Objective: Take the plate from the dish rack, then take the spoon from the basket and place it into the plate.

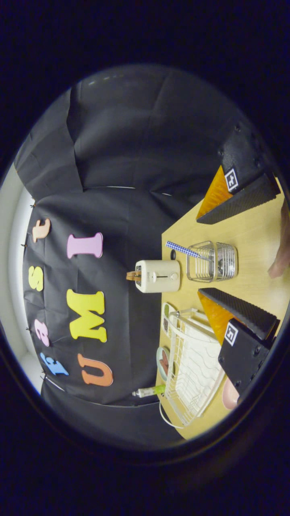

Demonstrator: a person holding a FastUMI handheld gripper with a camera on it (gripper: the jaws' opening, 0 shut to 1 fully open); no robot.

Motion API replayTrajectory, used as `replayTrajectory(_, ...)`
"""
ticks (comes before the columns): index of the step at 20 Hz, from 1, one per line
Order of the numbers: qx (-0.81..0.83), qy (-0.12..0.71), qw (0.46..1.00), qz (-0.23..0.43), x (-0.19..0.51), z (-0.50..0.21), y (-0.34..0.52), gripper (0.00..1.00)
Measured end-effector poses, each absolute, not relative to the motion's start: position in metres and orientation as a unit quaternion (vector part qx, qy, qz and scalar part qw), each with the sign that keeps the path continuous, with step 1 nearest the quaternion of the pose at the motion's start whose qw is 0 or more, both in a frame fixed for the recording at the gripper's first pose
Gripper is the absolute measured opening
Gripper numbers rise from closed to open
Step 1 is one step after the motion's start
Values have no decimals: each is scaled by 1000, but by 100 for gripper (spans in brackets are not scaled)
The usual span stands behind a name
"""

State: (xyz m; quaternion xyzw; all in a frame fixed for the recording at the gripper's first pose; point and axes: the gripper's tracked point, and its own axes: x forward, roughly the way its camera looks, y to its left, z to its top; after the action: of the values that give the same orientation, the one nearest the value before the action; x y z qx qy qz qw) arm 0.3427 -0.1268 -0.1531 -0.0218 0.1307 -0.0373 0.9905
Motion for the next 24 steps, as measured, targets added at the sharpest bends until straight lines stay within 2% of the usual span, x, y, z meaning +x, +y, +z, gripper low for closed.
replayTrajectory(11,12,150,988,-27,454,-137,-143,100)
replayTrajectory(13,26,149,988,-30,468,-138,-146,96)
replayTrajectory(20,50,180,982,22,482,-148,-121,23)
replayTrajectory(24,40,167,985,24,472,-139,-115,17)
